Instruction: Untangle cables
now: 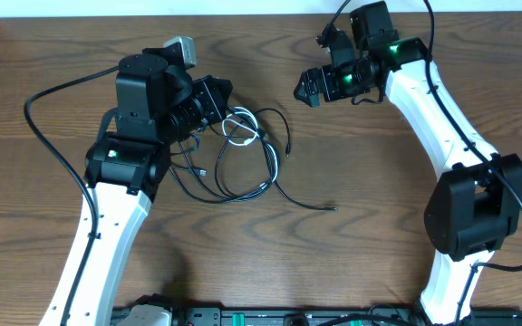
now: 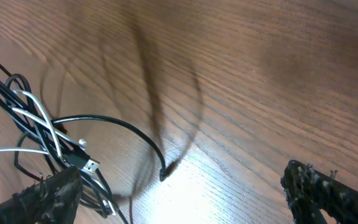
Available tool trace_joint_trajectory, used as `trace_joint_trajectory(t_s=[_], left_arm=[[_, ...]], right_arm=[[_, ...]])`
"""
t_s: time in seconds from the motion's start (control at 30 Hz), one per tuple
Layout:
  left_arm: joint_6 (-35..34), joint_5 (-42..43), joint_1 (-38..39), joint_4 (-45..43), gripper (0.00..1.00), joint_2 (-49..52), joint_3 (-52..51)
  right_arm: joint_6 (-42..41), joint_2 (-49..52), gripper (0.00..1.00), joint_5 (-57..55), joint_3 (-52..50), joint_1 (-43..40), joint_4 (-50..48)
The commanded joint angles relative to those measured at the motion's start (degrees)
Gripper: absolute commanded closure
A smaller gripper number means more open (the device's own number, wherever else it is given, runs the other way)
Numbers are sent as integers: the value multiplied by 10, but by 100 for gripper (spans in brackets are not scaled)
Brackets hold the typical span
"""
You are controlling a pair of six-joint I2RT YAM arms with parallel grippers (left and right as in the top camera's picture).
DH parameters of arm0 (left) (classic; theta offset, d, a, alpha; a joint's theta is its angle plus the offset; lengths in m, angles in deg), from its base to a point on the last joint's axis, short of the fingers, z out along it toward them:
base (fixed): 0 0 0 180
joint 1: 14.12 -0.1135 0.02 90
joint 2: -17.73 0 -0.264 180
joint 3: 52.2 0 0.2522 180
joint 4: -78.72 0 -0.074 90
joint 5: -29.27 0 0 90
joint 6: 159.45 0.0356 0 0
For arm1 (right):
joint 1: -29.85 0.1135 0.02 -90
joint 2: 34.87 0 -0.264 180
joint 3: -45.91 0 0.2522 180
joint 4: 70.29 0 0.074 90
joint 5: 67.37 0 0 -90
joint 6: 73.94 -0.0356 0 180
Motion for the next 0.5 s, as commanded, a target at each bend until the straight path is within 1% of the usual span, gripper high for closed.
trace_joint_trajectory(t_s=[0.0,0.47], left_arm=[[14,-5,-2,1,93,2,4],[19,-14,-2,0,93,19,4]], right_arm=[[3,-1,1,-1,0,4,2],[3,-1,1,-1,0,4,2]])
